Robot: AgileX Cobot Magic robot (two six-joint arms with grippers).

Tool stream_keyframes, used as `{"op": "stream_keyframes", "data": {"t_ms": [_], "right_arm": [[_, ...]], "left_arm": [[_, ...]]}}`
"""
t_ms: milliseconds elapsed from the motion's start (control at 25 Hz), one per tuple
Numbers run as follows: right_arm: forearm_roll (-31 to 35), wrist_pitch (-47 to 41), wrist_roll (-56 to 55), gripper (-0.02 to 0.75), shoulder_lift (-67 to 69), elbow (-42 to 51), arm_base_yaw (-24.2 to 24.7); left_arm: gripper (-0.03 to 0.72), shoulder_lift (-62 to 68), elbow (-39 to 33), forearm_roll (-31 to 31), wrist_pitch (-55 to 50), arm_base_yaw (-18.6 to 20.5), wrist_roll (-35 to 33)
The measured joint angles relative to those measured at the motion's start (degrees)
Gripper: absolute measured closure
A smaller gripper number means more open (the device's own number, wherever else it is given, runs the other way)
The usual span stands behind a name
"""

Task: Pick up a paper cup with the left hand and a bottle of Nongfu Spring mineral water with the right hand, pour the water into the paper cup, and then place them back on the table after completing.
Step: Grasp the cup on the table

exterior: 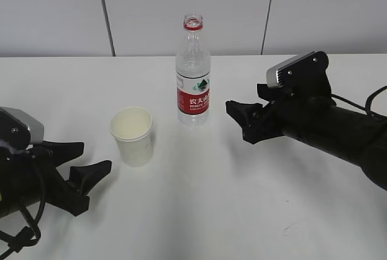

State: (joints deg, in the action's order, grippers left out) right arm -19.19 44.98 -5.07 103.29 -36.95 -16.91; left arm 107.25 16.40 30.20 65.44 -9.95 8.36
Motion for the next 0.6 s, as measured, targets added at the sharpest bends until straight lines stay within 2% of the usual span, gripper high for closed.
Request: {"op": "stream_keyframes", "data": {"t_ms": [120,320,600], "right_arm": [[-0.2,1.8,-0.4,0.152,1.6,-0.3,0.0],[-0.3,3.7,-0.6,0.152,3.0,-0.3,0.0],[-0.3,4.7,-0.7,0.153,3.3,-0.3,0.0]], "left_arm": [[0.204,2.1,2.0,1.8,0.1,0.0,0.1],[0.123,4.7,5.5,3.4,0.1,0.0,0.2],[0.106,8.2,9.8,5.2,0.1,0.0,0.2]]}}
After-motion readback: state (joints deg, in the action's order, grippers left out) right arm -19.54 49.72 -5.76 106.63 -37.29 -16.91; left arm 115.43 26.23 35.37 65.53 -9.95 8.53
